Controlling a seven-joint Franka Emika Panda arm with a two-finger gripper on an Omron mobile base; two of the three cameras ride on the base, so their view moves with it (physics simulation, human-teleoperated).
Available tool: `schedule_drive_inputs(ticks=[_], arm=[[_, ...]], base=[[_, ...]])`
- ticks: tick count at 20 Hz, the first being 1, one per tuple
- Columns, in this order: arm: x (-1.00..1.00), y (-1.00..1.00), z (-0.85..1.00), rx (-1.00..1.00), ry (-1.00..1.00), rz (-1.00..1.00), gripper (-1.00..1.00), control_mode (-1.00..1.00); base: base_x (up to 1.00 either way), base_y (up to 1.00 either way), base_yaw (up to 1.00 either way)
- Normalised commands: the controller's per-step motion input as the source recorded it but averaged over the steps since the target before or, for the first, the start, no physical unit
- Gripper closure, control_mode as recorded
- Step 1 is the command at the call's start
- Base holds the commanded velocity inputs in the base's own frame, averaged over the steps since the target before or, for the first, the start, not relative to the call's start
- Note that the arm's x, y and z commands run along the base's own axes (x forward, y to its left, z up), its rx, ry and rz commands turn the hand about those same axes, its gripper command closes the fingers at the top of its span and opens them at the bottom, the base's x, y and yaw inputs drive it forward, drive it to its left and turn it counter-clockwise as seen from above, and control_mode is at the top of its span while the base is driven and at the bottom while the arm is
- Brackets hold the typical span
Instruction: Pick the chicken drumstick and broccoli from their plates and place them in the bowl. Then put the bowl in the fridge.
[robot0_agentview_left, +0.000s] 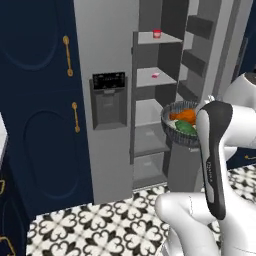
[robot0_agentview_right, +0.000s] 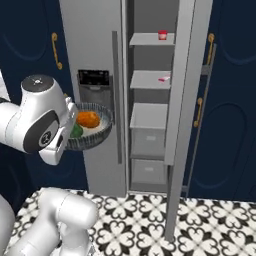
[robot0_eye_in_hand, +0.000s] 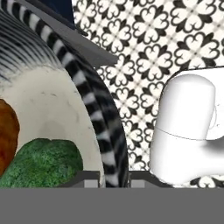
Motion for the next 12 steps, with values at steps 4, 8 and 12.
schedule_drive_inputs(ticks=[4, 8, 12], arm=[[0.00, 0.00, 0.00, 0.00, 0.00, 0.00, 1.00, 1.00], [0.00, 0.00, 0.00, 0.00, 0.00, 0.00, 1.00, 1.00], [0.00, 0.00, 0.00, 0.00, 0.00, 0.00, 1.00, 1.00]], base=[[0.75, -0.09, -0.11], [0.76, -0.09, -0.13], [0.58, -0.35, -0.18]])
